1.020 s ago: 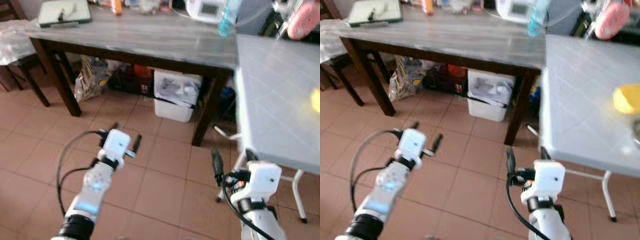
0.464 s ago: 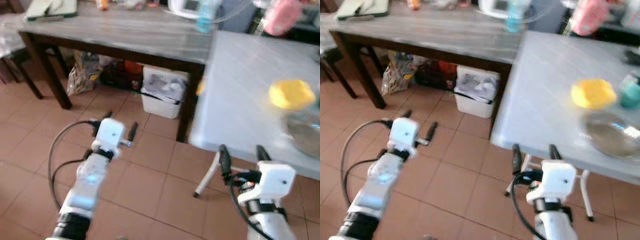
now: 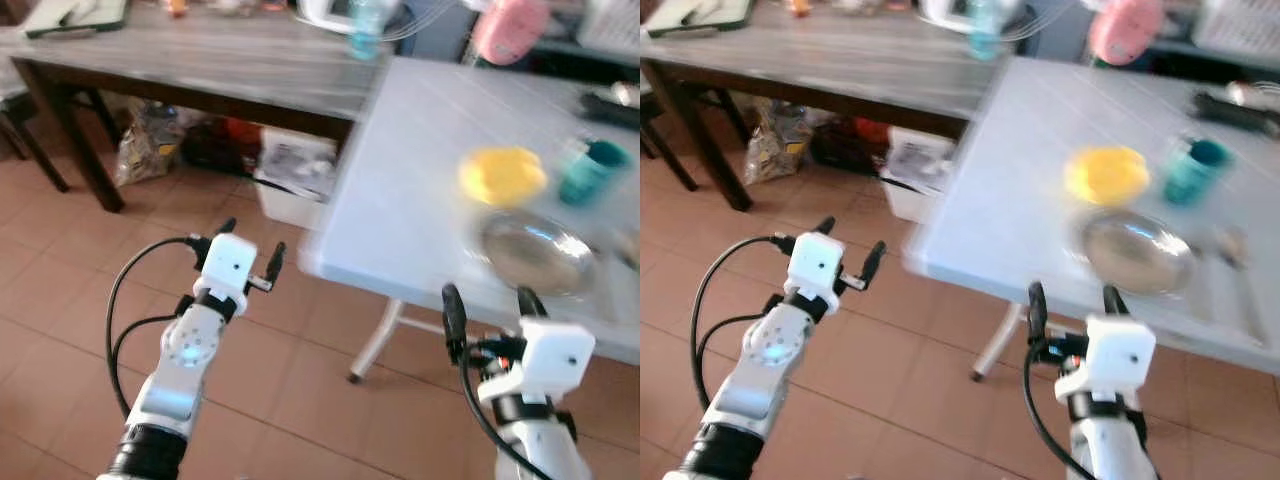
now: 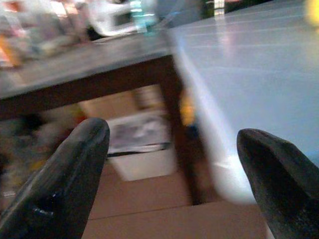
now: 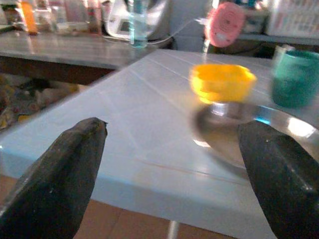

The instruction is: Setting the table

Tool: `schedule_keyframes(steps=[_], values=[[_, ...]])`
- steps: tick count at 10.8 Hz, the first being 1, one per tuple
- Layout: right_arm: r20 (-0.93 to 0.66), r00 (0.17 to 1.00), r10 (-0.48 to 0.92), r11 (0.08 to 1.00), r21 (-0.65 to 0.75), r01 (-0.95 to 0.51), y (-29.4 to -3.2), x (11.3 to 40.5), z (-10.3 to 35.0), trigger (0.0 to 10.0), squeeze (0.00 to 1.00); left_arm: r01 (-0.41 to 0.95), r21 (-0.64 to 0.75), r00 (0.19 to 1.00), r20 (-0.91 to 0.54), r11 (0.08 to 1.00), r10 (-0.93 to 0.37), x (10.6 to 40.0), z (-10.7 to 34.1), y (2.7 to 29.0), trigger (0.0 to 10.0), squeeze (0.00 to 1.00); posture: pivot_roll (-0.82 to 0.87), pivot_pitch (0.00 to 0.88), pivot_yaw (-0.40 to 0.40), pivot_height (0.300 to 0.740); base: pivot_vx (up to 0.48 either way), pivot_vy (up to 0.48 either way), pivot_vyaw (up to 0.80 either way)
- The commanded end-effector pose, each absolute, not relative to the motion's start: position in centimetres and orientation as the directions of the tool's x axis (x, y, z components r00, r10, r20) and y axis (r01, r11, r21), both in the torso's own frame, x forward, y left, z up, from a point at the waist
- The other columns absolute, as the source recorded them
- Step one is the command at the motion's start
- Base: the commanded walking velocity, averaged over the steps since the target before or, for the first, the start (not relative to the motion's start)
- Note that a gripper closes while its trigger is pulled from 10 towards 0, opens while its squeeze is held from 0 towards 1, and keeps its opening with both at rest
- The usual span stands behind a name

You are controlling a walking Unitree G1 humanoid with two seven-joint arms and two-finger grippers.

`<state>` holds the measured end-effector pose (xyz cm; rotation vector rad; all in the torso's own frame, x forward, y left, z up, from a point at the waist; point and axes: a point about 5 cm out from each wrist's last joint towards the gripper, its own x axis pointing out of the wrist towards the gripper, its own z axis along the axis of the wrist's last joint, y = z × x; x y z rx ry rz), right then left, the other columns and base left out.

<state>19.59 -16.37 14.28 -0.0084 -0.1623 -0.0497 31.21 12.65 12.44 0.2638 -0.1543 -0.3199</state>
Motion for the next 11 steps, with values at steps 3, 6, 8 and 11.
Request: schedule_keyframes(steps=[3,6,8,11], values=[[0.184,0.98,-0.075,0.997,-0.011,0.078,-17.27,19.77,14.89,10.0,0.0,0.31,0.281,0.929,0.112,0.908,-0.352,31.18,12.65,11.84,10.0,0.0,0.04,0.141,0.015,0.74,0.0,-0.114,0.0],[0.177,0.981,-0.083,0.997,0.009,0.082,-16.91,19.84,14.79,10.0,0.0,0.323,0.272,0.926,0.106,0.906,-0.362,31.04,12.46,11.54,10.0,0.0,0.04,0.144,0.015,0.74,0.0,0.0,0.0],[0.161,0.983,-0.086,0.996,0.018,0.084,-16.78,19.79,14.5,10.0,0.0,0.331,0.267,0.924,0.103,0.905,-0.368,31.06,12.4,11.36,10.0,0.0,0.03,0.143,0.016,0.74,0.0,0.0,-0.77],[0.168,0.983,-0.072,0.997,0.014,0.07,-16.64,20.06,14.57,10.0,0.0,0.331,0.228,0.928,0.097,0.916,-0.36,31.35,12.32,11.0,10.0,0.0,0.03,0.135,0.011,0.74,0.0,0.0,-0.2]])
